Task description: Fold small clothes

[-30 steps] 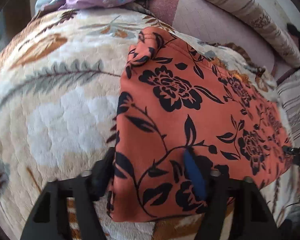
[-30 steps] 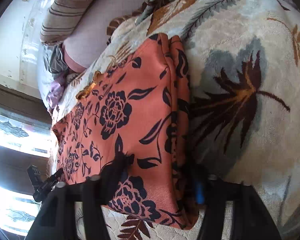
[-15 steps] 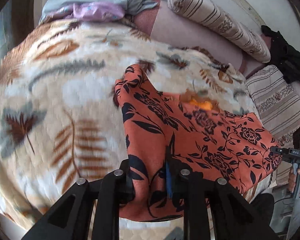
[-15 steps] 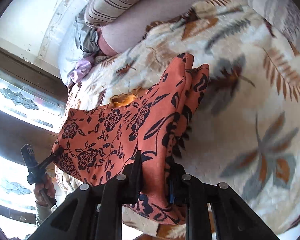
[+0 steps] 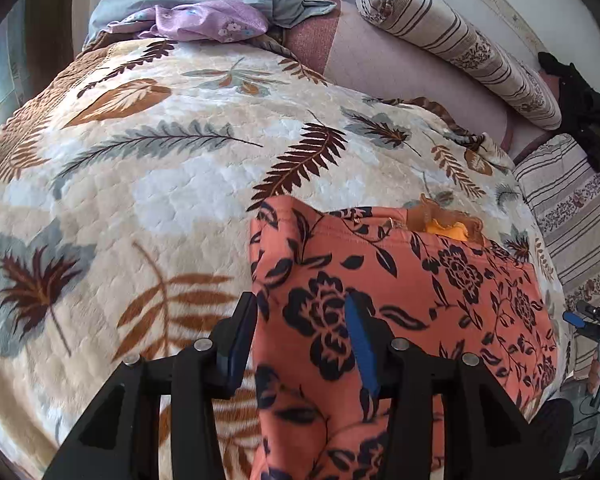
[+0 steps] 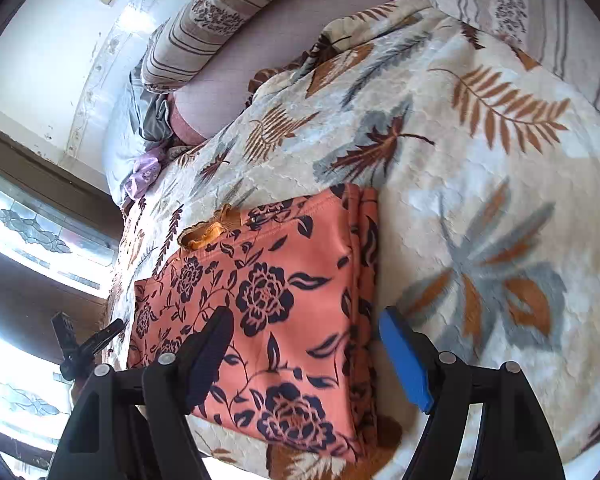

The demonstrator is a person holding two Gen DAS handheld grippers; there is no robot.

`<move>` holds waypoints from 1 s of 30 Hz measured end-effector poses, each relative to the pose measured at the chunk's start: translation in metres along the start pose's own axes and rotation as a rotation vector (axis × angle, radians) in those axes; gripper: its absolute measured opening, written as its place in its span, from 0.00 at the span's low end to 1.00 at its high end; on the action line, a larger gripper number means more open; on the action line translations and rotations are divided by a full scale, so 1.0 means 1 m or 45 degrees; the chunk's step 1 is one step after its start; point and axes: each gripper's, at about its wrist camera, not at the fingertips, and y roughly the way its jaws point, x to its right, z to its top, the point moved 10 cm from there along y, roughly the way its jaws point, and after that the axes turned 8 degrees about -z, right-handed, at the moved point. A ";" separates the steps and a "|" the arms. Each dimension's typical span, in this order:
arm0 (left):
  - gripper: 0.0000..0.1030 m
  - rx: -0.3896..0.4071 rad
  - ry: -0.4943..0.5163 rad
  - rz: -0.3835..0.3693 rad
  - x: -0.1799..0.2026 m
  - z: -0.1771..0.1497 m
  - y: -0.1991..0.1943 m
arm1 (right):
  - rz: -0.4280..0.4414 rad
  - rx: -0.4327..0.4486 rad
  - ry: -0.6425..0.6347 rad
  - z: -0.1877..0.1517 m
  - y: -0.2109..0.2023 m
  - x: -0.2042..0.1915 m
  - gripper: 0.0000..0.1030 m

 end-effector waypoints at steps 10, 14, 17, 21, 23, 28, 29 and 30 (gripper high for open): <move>0.12 -0.062 0.024 0.108 -0.017 0.019 0.039 | -0.185 -0.092 -0.111 0.042 0.077 -0.005 0.45; 0.03 -0.018 0.073 0.129 -0.015 0.028 0.035 | -0.306 -0.088 -0.220 0.043 0.078 -0.010 0.08; 0.03 0.085 0.133 0.140 -0.003 0.043 0.016 | -0.350 0.045 -0.250 0.056 0.050 -0.016 0.06; 0.04 0.044 0.133 0.178 -0.009 0.044 0.039 | -0.435 0.063 -0.221 0.065 0.055 0.003 0.06; 0.05 -0.032 0.105 0.202 -0.023 0.034 0.065 | -0.447 -0.009 -0.142 0.059 0.079 0.026 0.07; 0.27 0.070 0.105 0.162 -0.011 0.044 0.030 | -0.364 0.053 0.036 0.056 0.053 0.030 0.35; 0.31 0.107 0.129 0.161 -0.006 0.047 0.015 | -0.355 0.085 0.023 0.057 0.040 0.023 0.45; 0.33 0.144 0.153 0.162 -0.001 0.047 -0.001 | -0.325 0.121 0.015 0.057 0.026 0.013 0.57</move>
